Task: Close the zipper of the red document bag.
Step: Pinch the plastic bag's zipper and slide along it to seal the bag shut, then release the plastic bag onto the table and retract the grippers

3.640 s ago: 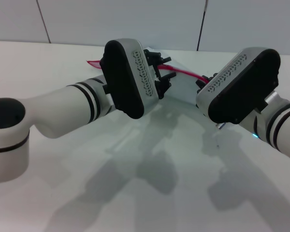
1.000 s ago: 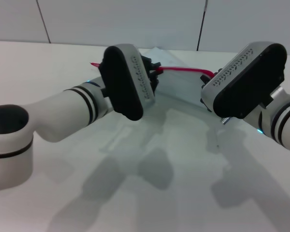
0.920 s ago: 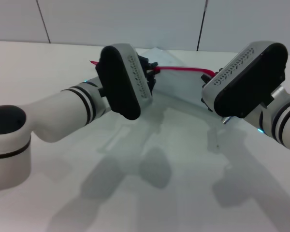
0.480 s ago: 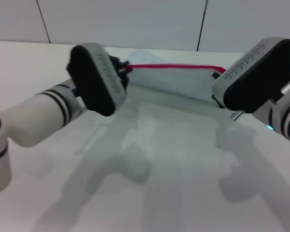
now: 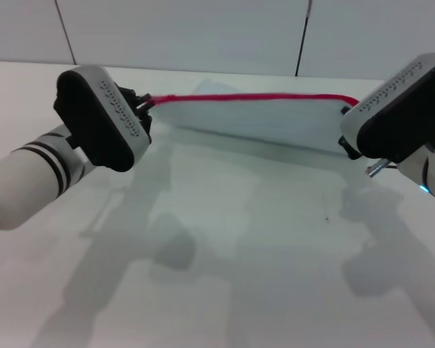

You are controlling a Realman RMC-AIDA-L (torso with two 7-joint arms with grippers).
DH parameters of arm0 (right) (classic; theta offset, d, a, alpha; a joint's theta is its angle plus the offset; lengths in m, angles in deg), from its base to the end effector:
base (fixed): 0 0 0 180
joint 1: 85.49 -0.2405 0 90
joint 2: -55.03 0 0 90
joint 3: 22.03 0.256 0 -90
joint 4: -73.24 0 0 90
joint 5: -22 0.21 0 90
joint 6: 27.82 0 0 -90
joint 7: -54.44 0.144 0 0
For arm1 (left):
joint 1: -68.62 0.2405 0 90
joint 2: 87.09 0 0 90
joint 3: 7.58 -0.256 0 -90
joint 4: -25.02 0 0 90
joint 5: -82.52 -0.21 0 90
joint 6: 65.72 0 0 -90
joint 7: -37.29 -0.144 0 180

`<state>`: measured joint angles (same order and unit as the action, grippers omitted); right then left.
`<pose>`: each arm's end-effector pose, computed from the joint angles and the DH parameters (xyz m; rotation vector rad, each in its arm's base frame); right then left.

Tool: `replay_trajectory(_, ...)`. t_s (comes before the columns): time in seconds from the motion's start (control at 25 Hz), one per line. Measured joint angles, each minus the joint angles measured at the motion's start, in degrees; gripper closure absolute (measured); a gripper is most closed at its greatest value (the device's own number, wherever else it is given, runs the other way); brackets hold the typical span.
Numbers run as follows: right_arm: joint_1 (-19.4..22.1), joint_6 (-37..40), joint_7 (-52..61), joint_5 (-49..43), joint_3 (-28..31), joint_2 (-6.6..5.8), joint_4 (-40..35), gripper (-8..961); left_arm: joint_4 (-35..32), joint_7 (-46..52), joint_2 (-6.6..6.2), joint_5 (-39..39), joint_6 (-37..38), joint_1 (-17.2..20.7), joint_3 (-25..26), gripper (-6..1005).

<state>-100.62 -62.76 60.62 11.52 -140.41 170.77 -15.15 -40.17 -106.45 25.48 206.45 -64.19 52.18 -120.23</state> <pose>0.1651 0.3488 -0.0374 -2.0910 0.3127 -0.0903 -0.2316 0.3779 -0.0267 -2.0565 0.1007 0.0963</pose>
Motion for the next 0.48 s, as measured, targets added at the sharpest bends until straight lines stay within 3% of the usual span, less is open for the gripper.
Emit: replay_trajectory(0.48,0.5,-0.6,0.0,-1.3,1.1,0.01,-0.1,905,0.0,0.0,0.22,0.0,-0.1,0.6,0.9,947)
